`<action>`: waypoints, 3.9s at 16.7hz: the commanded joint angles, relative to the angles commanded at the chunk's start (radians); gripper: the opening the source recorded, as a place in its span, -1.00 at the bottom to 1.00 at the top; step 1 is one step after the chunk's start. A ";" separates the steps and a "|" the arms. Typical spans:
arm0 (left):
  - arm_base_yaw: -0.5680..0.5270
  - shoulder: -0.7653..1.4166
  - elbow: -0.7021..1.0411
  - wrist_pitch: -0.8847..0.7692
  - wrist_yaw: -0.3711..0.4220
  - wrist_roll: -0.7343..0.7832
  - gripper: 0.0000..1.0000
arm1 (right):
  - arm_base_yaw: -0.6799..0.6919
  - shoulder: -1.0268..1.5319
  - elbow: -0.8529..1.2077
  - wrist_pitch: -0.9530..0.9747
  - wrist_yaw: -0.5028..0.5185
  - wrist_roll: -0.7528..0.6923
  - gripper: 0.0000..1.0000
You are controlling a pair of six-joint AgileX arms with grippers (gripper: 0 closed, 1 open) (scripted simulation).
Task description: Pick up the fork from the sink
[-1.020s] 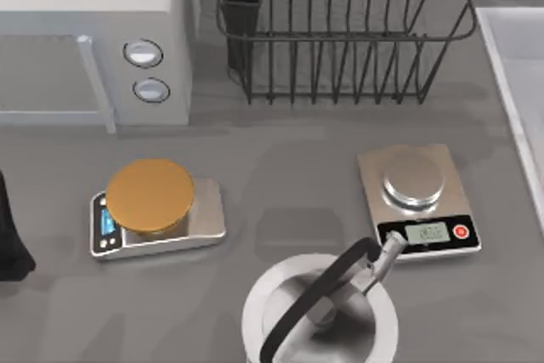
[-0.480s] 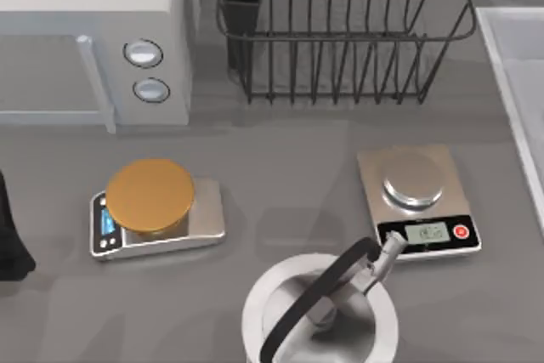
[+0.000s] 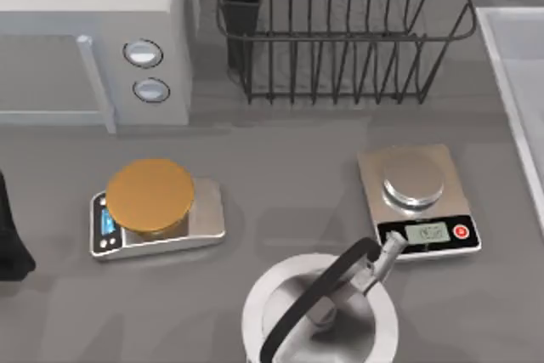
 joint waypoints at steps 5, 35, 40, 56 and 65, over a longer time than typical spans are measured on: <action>0.000 0.000 0.000 0.000 0.000 0.000 1.00 | -0.003 0.105 -0.139 0.271 0.001 0.001 1.00; 0.000 0.000 0.000 0.000 0.000 0.000 1.00 | -0.001 0.111 -0.183 0.347 -0.006 0.009 -1.00; 0.000 0.000 0.000 0.000 0.000 0.000 1.00 | -0.002 0.071 -0.052 0.176 -0.007 0.007 -1.00; 0.000 0.000 0.000 0.000 0.000 0.000 1.00 | 0.097 -0.139 0.047 -0.142 -0.008 0.103 -1.00; 0.000 0.000 0.000 0.000 0.000 0.000 1.00 | 0.441 -0.589 -0.400 -0.179 -0.006 0.437 -1.00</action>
